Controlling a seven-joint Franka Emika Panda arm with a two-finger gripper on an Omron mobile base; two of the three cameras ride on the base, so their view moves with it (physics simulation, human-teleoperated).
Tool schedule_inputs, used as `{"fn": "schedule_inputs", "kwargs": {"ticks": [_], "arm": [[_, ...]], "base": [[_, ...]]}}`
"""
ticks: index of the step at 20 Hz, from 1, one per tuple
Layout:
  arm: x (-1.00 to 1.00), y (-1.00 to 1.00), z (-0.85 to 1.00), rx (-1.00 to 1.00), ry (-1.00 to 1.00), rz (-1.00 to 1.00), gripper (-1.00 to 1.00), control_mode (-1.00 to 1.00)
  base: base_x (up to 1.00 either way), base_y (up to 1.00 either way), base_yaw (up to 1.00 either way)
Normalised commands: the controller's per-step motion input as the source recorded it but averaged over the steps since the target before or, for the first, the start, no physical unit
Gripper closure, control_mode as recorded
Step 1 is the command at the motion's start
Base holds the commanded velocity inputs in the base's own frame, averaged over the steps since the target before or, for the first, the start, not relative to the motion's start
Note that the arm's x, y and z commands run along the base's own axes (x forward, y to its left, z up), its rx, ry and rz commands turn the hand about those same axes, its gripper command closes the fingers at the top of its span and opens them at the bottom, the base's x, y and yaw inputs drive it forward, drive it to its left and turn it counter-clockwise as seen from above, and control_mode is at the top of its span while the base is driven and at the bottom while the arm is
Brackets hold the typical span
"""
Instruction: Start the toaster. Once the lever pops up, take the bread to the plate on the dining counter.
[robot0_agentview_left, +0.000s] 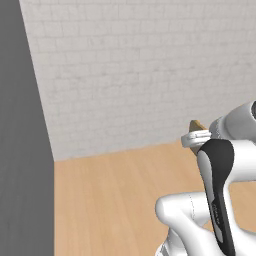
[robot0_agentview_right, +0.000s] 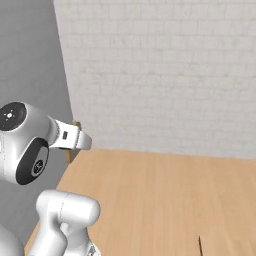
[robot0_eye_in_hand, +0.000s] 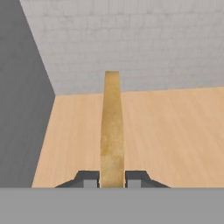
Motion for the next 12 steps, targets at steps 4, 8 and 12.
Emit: {"fn": "schedule_inputs", "kwargs": {"ticks": [4,8,12], "arm": [[0.00,0.00,0.00,0.00,0.00,0.00,1.00,1.00],[0.00,0.00,0.00,0.00,0.00,0.00,1.00,1.00],[0.00,0.00,0.00,0.00,0.00,0.00,1.00,1.00]], "base": [[1.00,0.00,0.00],[1.00,0.00,0.00],[1.00,0.00,0.00]]}}
